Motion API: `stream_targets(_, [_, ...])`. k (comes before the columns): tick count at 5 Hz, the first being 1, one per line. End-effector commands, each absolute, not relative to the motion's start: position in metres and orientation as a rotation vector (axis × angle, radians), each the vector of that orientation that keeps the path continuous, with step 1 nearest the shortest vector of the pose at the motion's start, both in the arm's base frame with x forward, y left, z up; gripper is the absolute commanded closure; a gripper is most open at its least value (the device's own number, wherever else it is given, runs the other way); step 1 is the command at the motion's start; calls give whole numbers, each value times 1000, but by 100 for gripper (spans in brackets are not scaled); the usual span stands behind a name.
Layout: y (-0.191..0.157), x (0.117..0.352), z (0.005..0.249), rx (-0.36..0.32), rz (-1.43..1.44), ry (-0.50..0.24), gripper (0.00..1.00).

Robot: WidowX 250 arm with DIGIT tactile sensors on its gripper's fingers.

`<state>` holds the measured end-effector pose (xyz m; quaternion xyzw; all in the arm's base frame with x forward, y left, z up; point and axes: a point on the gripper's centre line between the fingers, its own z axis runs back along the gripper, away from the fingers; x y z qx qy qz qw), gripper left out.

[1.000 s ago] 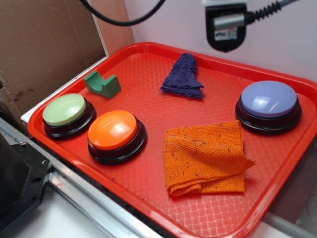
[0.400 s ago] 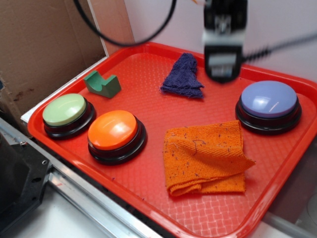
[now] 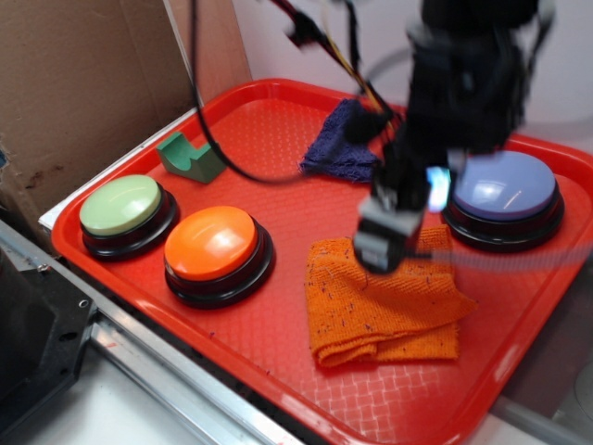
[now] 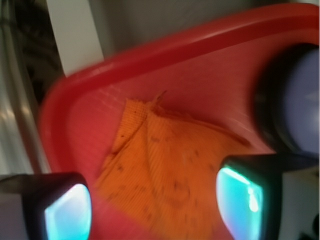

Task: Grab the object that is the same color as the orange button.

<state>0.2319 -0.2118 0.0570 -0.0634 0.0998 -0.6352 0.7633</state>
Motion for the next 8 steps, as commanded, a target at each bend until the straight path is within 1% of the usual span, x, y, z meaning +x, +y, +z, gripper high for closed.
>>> stream_targets(1, [-212, 230, 35, -79, -1435, 357, 0])
stream_targets(2, [-210, 222, 28, 11, -1367, 463, 0])
stream_targets(3, [-213, 216, 23, 109, -1246, 545, 100])
stream_targets(4, [-213, 216, 27, 199, -1181, 582, 100])
stream_targets(5, [-213, 217, 31, 215, -1157, 560, 100])
stream_targets(6, [-214, 218, 39, 170, -1148, 496, 100])
stream_targets(7, [-217, 233, 77, -31, -1005, 279, 100])
stream_targets(8, [-210, 246, 129, -73, -772, 110, 100])
